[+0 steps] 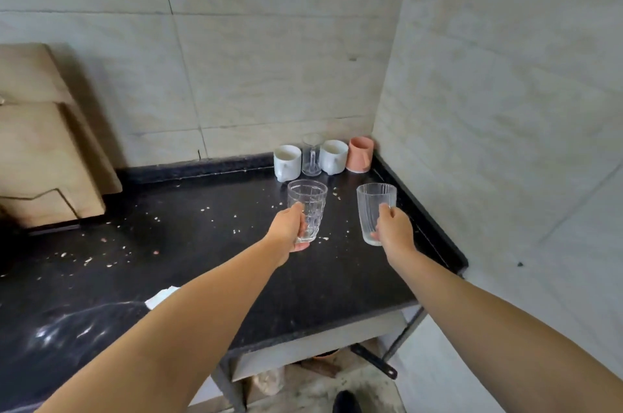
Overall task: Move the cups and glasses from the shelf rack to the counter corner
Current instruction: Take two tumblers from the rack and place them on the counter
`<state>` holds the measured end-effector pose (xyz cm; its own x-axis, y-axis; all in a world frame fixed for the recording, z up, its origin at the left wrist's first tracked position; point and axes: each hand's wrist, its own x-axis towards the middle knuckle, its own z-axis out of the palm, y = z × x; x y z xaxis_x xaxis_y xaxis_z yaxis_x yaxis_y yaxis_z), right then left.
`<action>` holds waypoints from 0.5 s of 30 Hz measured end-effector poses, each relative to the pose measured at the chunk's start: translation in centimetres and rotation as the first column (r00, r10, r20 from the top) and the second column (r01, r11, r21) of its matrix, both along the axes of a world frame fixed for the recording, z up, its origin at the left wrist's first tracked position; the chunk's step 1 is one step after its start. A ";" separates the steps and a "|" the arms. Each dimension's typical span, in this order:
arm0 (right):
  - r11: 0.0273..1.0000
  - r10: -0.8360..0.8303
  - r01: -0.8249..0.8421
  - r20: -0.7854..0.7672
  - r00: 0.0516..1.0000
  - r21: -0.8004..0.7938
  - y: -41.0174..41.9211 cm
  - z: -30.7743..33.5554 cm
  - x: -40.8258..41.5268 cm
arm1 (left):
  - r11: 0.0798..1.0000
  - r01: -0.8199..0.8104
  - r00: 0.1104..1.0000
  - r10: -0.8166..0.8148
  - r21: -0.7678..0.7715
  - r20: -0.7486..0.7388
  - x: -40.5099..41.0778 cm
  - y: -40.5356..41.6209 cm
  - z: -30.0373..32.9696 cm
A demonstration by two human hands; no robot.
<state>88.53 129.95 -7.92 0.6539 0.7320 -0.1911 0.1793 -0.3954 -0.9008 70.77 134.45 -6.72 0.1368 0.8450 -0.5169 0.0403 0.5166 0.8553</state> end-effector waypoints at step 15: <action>0.998 -0.030 0.023 -0.121 0.992 -0.057 19.6 -6.3 13.8 | 0.996 -0.004 1.000 0.002 -0.090 -0.020 17.7 18.2 -7.6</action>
